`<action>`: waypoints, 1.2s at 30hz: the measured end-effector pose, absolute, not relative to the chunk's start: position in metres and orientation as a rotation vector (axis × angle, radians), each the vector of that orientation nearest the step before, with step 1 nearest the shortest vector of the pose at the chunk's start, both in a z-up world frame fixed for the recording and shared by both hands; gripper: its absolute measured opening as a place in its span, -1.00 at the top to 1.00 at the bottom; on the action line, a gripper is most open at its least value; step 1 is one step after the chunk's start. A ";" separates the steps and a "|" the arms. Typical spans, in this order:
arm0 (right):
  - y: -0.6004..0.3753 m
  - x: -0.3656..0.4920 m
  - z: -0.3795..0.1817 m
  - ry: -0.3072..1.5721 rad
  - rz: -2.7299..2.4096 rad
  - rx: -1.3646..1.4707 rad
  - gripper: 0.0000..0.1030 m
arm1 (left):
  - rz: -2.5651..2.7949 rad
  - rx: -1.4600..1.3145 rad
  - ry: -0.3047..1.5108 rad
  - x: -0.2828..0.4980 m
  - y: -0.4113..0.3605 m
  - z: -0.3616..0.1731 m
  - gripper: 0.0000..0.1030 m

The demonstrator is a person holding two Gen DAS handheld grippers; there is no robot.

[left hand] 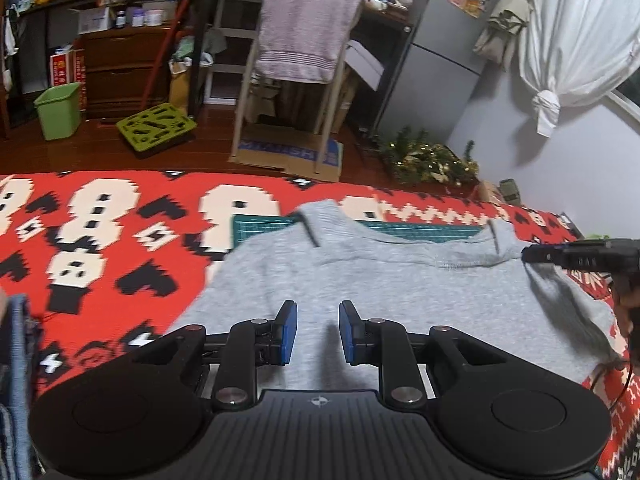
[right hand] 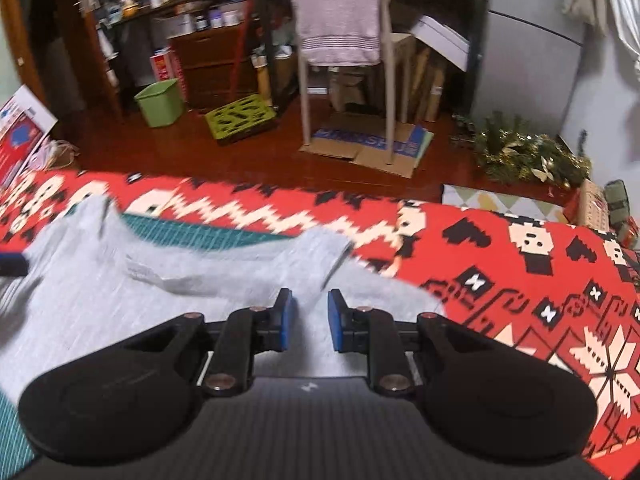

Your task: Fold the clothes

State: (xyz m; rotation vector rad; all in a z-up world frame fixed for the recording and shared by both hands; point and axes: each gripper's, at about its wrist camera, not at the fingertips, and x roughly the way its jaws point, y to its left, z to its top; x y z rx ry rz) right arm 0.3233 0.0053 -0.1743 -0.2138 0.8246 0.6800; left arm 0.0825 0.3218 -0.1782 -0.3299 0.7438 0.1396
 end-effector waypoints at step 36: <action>-0.068 0.317 -0.171 0.763 0.503 -0.114 0.59 | 0.177 -0.361 0.719 0.114 0.351 -0.188 0.73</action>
